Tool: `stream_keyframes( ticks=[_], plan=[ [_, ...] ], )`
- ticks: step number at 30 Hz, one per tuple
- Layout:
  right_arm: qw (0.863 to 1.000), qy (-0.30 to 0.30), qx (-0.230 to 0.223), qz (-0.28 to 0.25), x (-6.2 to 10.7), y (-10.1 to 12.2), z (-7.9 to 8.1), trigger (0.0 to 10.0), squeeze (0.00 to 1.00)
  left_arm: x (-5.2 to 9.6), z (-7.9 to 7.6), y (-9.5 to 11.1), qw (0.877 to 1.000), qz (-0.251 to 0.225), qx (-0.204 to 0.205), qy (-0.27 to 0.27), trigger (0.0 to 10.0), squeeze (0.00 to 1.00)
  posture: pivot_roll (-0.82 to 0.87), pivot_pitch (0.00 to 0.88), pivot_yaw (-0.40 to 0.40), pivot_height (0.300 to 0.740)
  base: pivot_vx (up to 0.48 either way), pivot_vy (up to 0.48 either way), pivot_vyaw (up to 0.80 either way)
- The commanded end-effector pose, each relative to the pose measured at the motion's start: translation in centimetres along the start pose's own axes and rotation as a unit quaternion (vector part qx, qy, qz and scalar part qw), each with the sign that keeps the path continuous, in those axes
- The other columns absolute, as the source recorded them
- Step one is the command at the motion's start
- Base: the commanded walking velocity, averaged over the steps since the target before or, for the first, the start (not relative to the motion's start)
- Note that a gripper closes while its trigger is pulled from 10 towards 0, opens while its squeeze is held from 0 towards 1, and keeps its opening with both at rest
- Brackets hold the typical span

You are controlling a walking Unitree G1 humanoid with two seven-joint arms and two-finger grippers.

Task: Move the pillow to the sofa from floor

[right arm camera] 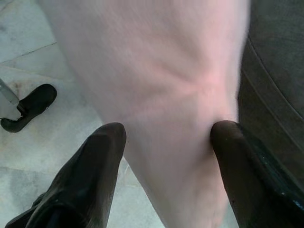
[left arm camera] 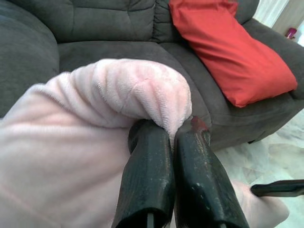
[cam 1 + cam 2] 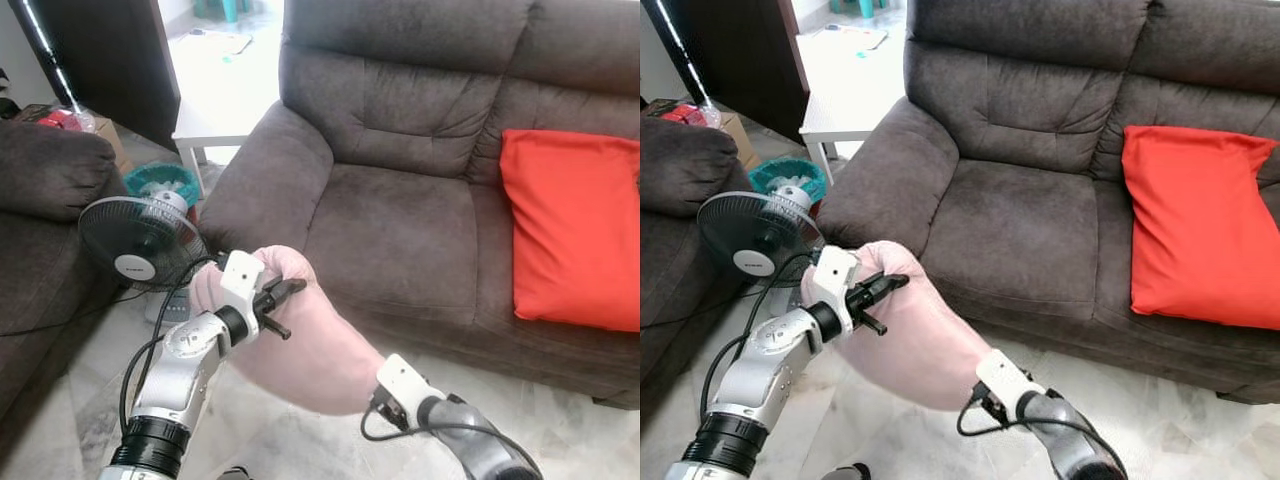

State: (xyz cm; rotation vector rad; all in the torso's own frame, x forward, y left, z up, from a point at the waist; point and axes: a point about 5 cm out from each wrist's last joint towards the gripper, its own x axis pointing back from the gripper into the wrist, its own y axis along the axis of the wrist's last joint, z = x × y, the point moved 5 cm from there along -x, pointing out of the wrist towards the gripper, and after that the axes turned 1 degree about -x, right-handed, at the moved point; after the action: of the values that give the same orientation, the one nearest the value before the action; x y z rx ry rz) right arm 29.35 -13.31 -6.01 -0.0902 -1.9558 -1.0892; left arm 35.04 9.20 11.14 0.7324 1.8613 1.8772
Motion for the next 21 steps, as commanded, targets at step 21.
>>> stream_keyframes(
  ticks=[21],
  plan=[
    [0.993,-0.010,0.002,0.117,1.2,-7.2,0.1,7.8,0.00,-0.2,-0.5,3.1,0.998,-0.049,-0.020,-0.020,10.0,0.00,0.14,0.082,-0.047,0.740,0.000,0.000,0.00]
  ],
)
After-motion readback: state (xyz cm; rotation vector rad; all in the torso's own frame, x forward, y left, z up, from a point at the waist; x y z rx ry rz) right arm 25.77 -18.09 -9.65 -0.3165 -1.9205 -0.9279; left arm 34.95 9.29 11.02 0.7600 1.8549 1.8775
